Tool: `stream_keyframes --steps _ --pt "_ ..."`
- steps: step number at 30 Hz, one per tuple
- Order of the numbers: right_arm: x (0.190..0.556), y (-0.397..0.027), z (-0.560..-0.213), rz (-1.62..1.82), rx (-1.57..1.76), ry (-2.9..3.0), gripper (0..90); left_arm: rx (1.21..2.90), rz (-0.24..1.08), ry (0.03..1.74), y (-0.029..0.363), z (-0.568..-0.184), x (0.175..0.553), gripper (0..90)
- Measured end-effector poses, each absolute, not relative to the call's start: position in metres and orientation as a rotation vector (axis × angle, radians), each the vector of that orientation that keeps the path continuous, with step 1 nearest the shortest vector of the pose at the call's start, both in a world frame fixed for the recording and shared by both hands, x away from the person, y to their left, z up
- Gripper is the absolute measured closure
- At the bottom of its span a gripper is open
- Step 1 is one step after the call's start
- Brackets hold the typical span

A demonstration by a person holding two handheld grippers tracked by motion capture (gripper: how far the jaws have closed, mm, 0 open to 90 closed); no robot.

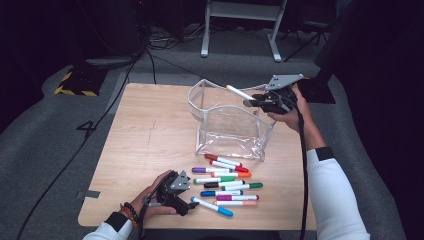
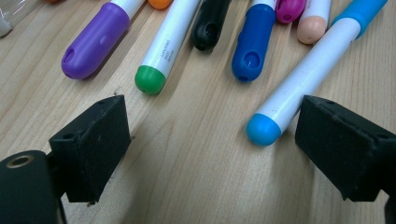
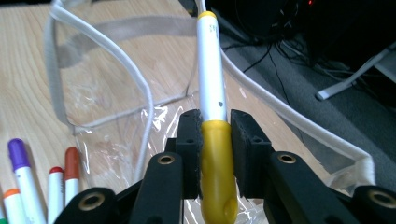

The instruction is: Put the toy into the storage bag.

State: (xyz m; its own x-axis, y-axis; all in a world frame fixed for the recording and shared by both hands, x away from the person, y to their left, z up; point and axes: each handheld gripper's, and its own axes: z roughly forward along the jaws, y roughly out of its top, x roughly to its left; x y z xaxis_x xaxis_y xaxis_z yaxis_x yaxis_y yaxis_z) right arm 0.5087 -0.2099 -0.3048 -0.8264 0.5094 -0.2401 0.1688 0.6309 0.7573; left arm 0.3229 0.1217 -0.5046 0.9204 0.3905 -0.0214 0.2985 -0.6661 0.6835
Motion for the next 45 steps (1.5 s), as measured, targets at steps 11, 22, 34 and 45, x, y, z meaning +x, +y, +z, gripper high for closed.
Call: stream_keyframes --steps 11,22,34,45 --pt "0.526 -0.199 -0.322 0.963 0.601 2.507 74.2 2.348 0.172 0.491 0.123 -0.504 0.323 10.6" --pt "0.525 -0.19 -0.333 0.818 0.548 2.778 74.1 2.348 0.171 0.49 0.123 -0.504 0.323 10.6" --pt "0.515 -0.183 -0.333 0.753 0.411 2.908 72.9 2.348 0.172 0.49 0.123 -0.504 0.324 10.6" --pt "0.513 -0.201 -0.323 0.875 0.525 2.702 54.9 2.348 0.171 0.489 0.123 -0.504 0.324 10.7"
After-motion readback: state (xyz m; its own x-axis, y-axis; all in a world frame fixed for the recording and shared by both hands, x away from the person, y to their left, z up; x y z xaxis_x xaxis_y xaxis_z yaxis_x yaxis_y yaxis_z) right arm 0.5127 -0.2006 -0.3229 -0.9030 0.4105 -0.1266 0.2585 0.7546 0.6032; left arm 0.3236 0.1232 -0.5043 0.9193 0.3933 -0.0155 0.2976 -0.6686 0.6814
